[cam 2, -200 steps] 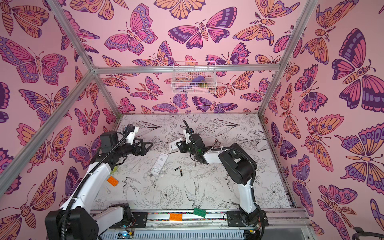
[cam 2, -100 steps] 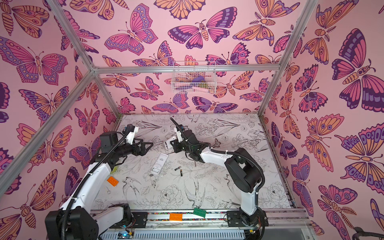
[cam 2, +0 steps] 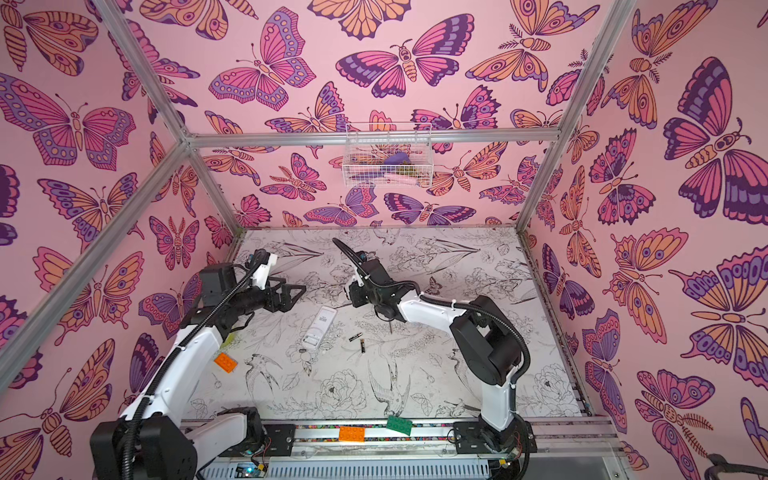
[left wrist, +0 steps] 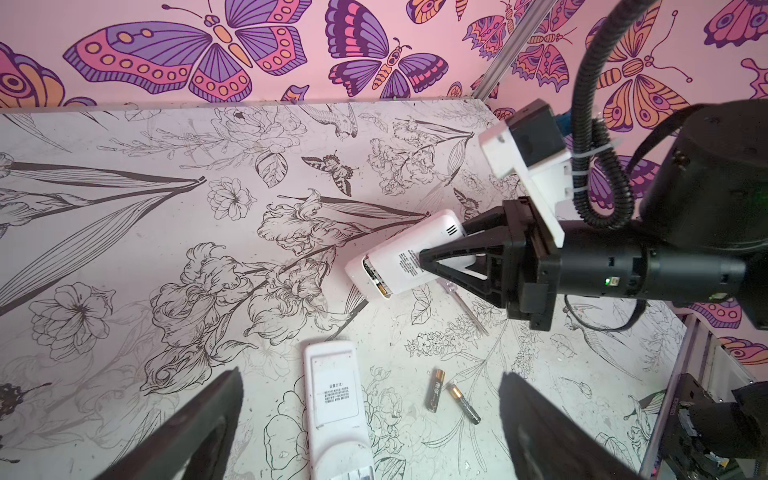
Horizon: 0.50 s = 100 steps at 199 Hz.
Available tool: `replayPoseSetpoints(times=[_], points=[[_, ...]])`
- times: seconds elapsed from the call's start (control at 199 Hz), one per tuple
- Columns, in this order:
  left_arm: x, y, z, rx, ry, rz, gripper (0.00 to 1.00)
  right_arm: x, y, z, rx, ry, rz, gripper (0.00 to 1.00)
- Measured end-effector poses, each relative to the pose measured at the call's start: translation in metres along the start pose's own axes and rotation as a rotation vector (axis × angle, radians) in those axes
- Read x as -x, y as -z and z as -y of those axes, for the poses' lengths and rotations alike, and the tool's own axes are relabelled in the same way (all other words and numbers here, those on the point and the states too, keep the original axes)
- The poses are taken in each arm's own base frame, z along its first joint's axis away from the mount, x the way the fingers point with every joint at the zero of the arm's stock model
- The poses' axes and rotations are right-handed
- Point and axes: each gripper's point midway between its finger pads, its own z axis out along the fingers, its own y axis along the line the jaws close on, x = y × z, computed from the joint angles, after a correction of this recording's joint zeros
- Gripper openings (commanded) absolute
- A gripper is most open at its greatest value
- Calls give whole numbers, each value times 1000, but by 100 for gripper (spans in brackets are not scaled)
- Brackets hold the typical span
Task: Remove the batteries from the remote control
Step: 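Lower the button remote onto the table with the right gripper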
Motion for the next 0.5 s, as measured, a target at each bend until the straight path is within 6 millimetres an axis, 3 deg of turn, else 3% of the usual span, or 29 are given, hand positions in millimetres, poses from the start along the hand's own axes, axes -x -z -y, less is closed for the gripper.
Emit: replayPoseSetpoints(times=[0.135, 0.291, 0.502], points=[[-1, 0, 0, 1, 2, -1, 98, 8, 6, -11, -12, 51, 30, 0], [0, 0, -1, 3, 5, 0, 98, 21, -4, -17, -55, 120, 27, 0], [0, 0, -2, 10, 3, 2, 98, 24, -2, -33, -83, 209, 35, 0]])
